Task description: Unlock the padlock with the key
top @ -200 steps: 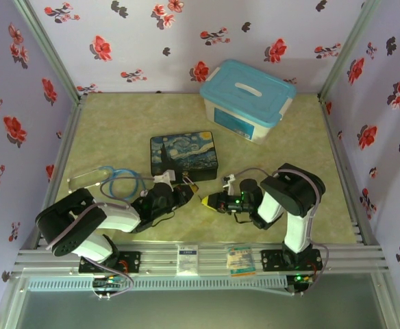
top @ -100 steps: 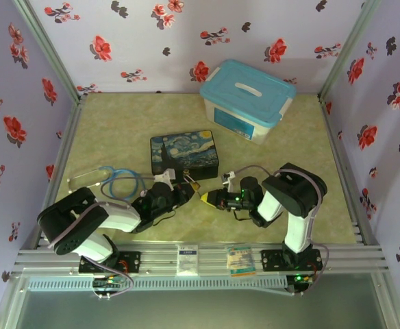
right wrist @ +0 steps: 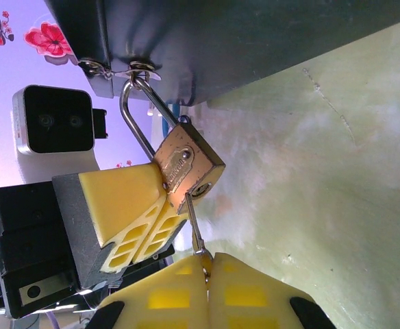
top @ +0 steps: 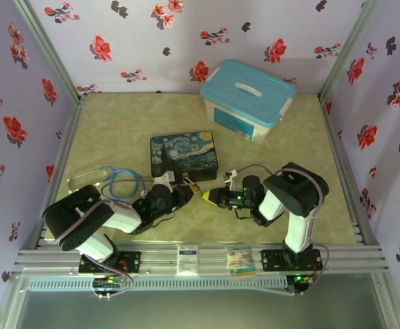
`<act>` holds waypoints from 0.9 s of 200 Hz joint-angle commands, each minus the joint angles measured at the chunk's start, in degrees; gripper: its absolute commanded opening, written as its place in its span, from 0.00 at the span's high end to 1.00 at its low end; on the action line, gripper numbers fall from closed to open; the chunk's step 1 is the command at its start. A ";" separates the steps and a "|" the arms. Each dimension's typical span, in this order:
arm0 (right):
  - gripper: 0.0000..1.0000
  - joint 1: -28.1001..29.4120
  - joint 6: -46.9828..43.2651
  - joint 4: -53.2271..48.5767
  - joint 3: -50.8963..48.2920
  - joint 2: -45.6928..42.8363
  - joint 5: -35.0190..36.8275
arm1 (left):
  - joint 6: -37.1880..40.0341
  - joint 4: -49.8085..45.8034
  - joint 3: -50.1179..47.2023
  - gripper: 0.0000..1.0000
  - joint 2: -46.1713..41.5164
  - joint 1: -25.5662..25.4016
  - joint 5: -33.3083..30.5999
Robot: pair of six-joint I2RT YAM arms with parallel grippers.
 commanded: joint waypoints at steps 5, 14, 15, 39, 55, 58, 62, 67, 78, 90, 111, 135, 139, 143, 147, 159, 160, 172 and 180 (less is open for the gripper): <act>1.00 -0.48 -0.44 1.59 0.64 -0.35 -1.17 | -0.72 6.93 -0.34 1.00 0.56 0.43 0.03; 1.00 -0.41 -0.32 1.61 1.09 -0.24 -1.36 | -0.83 7.64 -0.51 1.00 0.64 0.42 0.04; 1.00 -0.41 -0.32 1.64 1.15 -0.20 -1.42 | -0.83 7.71 -0.60 1.00 0.61 0.42 0.07; 1.00 -0.41 0.26 1.63 1.58 -0.03 -1.67 | -1.20 8.53 -0.87 1.00 0.72 0.59 0.03; 1.00 -0.50 0.03 1.59 0.90 -0.01 -1.57 | -0.88 8.00 -0.83 1.00 0.45 0.68 0.02; 1.00 -0.50 0.02 1.58 0.79 0.06 -1.62 | -0.90 7.99 -0.87 1.00 0.34 0.68 0.07; 1.00 -0.52 -0.05 1.62 0.68 0.27 -1.72 | -0.91 8.00 -0.83 1.00 0.34 0.83 0.03; 1.00 -0.51 -0.04 1.61 0.61 0.54 -1.97 | -0.84 8.02 -0.80 1.00 0.47 0.77 0.01; 1.00 -0.51 -0.04 1.59 0.53 1.22 -2.11 | -0.97 8.00 -0.62 1.00 0.46 0.77 0.03; 1.00 -0.52 -0.31 1.60 0.47 1.94 -2.37 | -1.00 7.99 -0.36 1.00 0.57 0.76 0.12; 1.00 -0.50 -0.50 1.65 0.52 2.14 -2.55 | -0.98 7.87 -0.09 1.00 0.50 0.77 0.18; 1.00 -0.50 -0.51 1.65 0.66 2.14 -2.43 | -1.14 7.86 0.23 1.00 0.72 0.77 0.22; 1.00 -0.51 -0.45 1.64 0.80 2.20 -2.59 | -1.14 7.81 0.26 1.00 0.79 0.77 0.26; 1.00 -0.54 -0.46 1.62 0.94 2.20 -2.65 | -1.16 7.82 0.31 1.00 0.83 0.76 0.42; 1.00 -0.50 -0.42 1.66 1.09 2.19 -2.70 | -1.14 7.86 0.30 1.00 0.84 0.79 0.38; 1.00 -0.50 -0.34 1.58 1.52 2.40 -2.80 | -1.22 7.87 0.36 1.00 0.95 0.76 0.48; 1.00 -0.50 -0.33 1.58 1.54 2.43 -2.80 | -1.20 7.87 0.36 1.00 0.99 0.77 0.46; 1.00 -0.50 -0.33 1.65 1.89 2.81 -2.88 | -1.12 7.82 0.28 1.00 0.95 0.77 0.44; 1.00 -0.58 -0.24 1.70 1.91 2.95 -2.64 | -1.24 7.94 0.25 1.00 1.04 0.77 0.54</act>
